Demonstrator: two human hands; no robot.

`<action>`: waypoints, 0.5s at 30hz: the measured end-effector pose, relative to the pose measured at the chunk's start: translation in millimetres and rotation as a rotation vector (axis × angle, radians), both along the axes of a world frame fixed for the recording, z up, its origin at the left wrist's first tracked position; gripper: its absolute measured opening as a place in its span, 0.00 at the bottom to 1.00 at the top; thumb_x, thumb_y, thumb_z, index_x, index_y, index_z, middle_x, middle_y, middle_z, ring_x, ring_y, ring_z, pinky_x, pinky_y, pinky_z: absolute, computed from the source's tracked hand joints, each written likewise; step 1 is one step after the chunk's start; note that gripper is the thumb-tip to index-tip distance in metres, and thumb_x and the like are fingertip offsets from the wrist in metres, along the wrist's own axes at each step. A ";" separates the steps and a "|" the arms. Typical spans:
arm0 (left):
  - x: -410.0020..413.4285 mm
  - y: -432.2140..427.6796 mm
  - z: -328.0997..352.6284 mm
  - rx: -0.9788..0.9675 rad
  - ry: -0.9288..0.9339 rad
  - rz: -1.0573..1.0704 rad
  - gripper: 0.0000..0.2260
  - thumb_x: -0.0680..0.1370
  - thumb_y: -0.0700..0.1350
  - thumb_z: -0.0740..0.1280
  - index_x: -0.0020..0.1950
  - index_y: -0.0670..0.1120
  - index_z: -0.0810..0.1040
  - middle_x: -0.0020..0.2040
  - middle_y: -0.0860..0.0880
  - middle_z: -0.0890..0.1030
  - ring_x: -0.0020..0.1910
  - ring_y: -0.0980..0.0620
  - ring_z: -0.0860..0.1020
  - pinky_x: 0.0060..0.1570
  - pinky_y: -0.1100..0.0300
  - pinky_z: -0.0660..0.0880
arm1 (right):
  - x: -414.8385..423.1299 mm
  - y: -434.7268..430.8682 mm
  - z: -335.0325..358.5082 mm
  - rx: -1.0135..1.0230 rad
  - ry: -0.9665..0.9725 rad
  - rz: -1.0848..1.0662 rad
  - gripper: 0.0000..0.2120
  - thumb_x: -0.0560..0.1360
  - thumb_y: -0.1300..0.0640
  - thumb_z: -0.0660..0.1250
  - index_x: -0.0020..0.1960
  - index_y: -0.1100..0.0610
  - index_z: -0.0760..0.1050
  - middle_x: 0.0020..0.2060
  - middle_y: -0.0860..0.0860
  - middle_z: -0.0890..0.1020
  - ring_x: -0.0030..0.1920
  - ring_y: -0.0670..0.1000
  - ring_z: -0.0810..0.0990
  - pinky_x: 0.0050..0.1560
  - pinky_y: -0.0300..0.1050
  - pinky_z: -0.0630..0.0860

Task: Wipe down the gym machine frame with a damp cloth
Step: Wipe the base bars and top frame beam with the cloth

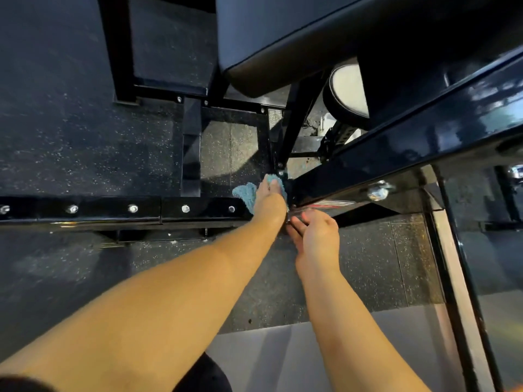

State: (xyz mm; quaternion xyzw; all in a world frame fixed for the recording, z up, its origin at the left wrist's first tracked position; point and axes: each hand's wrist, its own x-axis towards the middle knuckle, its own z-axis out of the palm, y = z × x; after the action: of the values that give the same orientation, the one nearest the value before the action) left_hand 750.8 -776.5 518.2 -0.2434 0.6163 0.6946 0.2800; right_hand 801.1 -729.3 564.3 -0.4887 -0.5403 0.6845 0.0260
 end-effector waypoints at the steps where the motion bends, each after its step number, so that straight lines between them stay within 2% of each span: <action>1: 0.6 4.0 7.9 0.015 0.075 -0.014 0.21 0.83 0.52 0.48 0.77 0.53 0.53 0.77 0.49 0.56 0.75 0.50 0.55 0.74 0.51 0.50 | 0.2 2.0 2.6 0.000 0.014 0.031 0.05 0.80 0.65 0.56 0.48 0.60 0.70 0.43 0.57 0.75 0.43 0.54 0.75 0.45 0.45 0.77; 3: 8.3 11.5 35.9 0.064 0.317 -0.093 0.21 0.84 0.50 0.48 0.77 0.54 0.52 0.78 0.53 0.51 0.75 0.57 0.48 0.75 0.53 0.45 | 2.1 7.4 4.7 0.015 0.041 0.084 0.09 0.79 0.67 0.55 0.41 0.63 0.69 0.36 0.57 0.72 0.38 0.54 0.71 0.37 0.44 0.72; 4: 14.3 13.5 41.9 0.083 0.422 -0.122 0.20 0.84 0.49 0.48 0.77 0.54 0.51 0.78 0.55 0.48 0.73 0.62 0.45 0.75 0.55 0.42 | 3.0 9.0 6.0 0.023 0.044 0.099 0.11 0.78 0.67 0.55 0.37 0.65 0.66 0.34 0.56 0.72 0.36 0.53 0.70 0.35 0.43 0.69; 6: 15.0 11.6 34.9 0.093 0.499 -0.110 0.21 0.84 0.48 0.47 0.77 0.54 0.49 0.77 0.57 0.46 0.73 0.63 0.42 0.75 0.53 0.40 | 5.4 10.3 11.1 0.013 0.042 0.114 0.11 0.79 0.67 0.56 0.38 0.62 0.66 0.33 0.55 0.74 0.35 0.51 0.73 0.35 0.42 0.73; 8: 9.9 10.6 21.6 0.083 0.455 -0.020 0.21 0.84 0.48 0.48 0.77 0.54 0.50 0.78 0.54 0.49 0.76 0.56 0.45 0.75 0.49 0.45 | 6.6 10.0 13.2 0.000 0.045 0.132 0.08 0.80 0.65 0.56 0.42 0.60 0.69 0.36 0.55 0.78 0.37 0.51 0.77 0.38 0.43 0.76; 10: 9.6 8.2 13.3 0.055 0.302 0.016 0.21 0.83 0.52 0.48 0.76 0.55 0.53 0.77 0.49 0.57 0.76 0.50 0.55 0.74 0.47 0.52 | 7.6 5.3 9.9 -0.006 0.040 0.120 0.07 0.81 0.62 0.58 0.45 0.58 0.70 0.41 0.55 0.80 0.41 0.51 0.79 0.43 0.45 0.78; 12: 9.5 1.9 6.9 0.011 0.112 -0.026 0.21 0.83 0.52 0.46 0.77 0.53 0.53 0.74 0.46 0.62 0.72 0.47 0.64 0.72 0.51 0.59 | 11.1 -0.7 2.4 -0.011 0.006 0.125 0.05 0.82 0.56 0.58 0.49 0.55 0.71 0.46 0.55 0.80 0.45 0.52 0.80 0.49 0.49 0.79; 15: 14.6 -11.6 0.0 0.016 0.037 -0.083 0.21 0.84 0.49 0.47 0.77 0.53 0.52 0.72 0.45 0.65 0.68 0.47 0.68 0.66 0.58 0.63 | 14.6 -9.4 -2.4 -0.003 0.001 0.252 0.09 0.82 0.52 0.59 0.49 0.56 0.74 0.41 0.51 0.82 0.41 0.49 0.81 0.47 0.47 0.79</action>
State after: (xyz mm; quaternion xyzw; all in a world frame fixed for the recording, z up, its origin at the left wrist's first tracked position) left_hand 765.4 -788.1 518.1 -0.2026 0.6254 0.6917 0.2989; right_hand 815.7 -738.7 561.9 -0.4166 -0.5964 0.6834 -0.0603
